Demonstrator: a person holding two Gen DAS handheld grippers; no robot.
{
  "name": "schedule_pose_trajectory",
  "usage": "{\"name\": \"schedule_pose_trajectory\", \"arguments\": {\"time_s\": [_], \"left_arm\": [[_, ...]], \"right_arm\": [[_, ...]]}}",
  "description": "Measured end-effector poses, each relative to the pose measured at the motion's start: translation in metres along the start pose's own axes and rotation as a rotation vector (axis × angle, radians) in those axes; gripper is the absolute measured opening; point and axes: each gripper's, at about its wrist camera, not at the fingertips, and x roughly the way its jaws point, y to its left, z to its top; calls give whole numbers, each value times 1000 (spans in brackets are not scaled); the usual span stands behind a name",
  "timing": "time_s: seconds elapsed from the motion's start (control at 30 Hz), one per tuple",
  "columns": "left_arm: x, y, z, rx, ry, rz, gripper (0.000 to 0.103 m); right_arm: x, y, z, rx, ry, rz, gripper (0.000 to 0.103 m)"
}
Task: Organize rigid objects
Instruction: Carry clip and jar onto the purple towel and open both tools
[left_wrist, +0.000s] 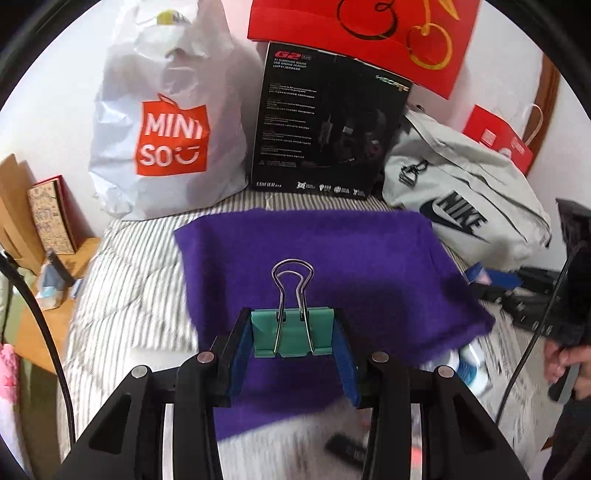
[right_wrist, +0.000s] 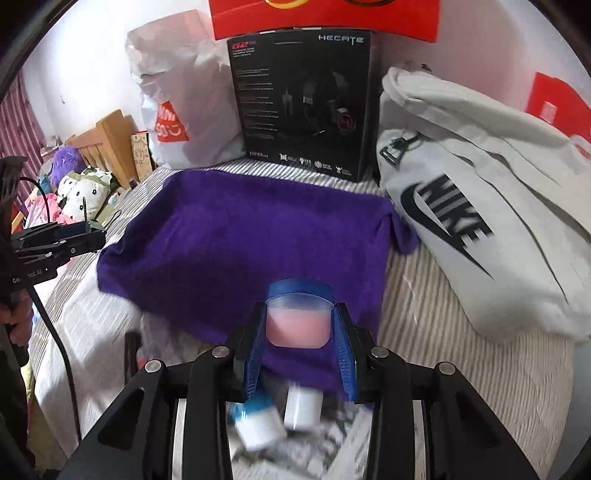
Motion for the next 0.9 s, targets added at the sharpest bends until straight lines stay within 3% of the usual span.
{"name": "schedule_pose_trajectory", "arguments": {"time_s": [0.33, 0.5, 0.7, 0.9], "left_arm": [[84, -1, 37, -20, 73, -29, 39], [114, -1, 46, -9, 108, -5, 39], [138, -1, 52, 4, 158, 9, 39], [143, -6, 51, 33, 181, 33, 39]], "right_arm": [[82, -6, 46, -6, 69, 2, 36], [120, -12, 63, -10, 114, -29, 36], [147, -19, 74, 17, 148, -34, 36], [149, -14, 76, -14, 150, -55, 36]]}}
